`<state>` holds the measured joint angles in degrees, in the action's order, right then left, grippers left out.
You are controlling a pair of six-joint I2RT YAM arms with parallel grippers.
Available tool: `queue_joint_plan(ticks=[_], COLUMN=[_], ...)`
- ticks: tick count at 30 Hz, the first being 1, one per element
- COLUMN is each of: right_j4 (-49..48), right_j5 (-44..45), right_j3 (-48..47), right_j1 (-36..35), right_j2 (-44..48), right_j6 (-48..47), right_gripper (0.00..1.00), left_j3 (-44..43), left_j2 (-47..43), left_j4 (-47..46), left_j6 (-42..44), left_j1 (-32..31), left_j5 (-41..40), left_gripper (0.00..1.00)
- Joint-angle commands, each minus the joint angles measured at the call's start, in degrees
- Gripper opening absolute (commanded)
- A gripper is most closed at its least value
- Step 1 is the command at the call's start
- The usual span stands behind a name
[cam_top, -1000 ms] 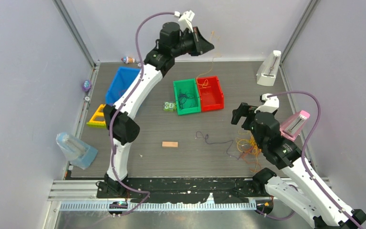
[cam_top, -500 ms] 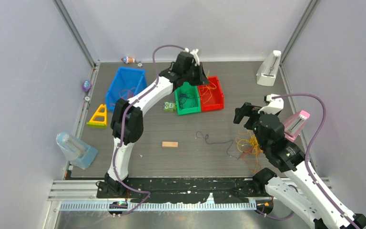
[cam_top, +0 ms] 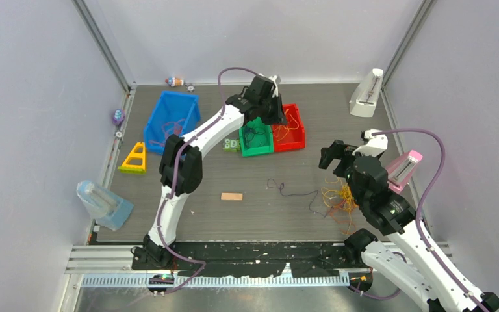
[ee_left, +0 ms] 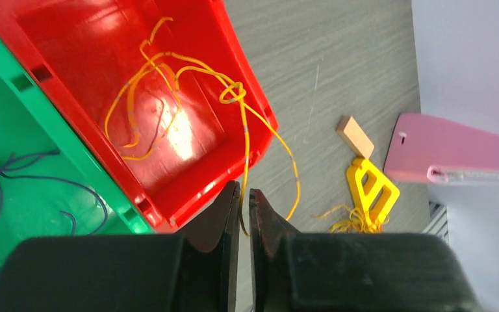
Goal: Untangle the cables
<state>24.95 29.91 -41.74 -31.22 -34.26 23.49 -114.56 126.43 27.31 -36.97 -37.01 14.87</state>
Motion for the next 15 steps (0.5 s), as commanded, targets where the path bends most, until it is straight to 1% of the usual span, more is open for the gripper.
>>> queue_joint_plan(ticks=[1,2,3,6,7,8,9,11,15], right_j4=[-0.95,-0.38,0.12,4.54,5.84,8.41,9.66,15.16,19.23], right_j5=[0.87,1.08,1.36,3.99,4.71,5.97,6.40,6.88,4.63], right_j3=[0.35,0.23,0.11,-1.08,-1.38,-1.85,-2.03,-2.54,-0.34], right_j1=[0.49,0.58,0.61,1.03,1.14,1.42,1.56,2.32,6.22], right_j2=[0.49,0.28,-0.29,-2.60,-3.20,-4.59,-5.34,-7.84,-11.64], right_j6=[1.00,1.06,1.15,3.42,4.38,6.14,7.32,10.90,17.21], right_gripper=[1.00,1.00,1.00,1.00,1.00,1.00,1.00,1.00,1.00], left_j3=[-10.07,-11.48,-12.23,-12.22,-11.94,-11.73,-11.50,-10.29,-5.47], left_j2=[4.63,5.37,5.64,4.24,3.40,2.55,1.51,-0.81,-8.05], left_j4=[7.90,8.80,9.46,9.57,9.72,10.02,10.34,10.52,9.12], left_j6=[1.31,1.39,1.45,2.51,3.08,3.62,4.34,5.55,7.92], left_j1=[0.64,0.82,0.83,0.84,0.89,0.88,0.85,0.86,0.57], left_j5=[-4.84,-4.81,-4.93,-5.38,-5.57,-6.21,-6.75,-7.21,-7.07], left_gripper=[0.15,0.19,0.26,0.51,0.58,0.63,0.65,0.67,0.69])
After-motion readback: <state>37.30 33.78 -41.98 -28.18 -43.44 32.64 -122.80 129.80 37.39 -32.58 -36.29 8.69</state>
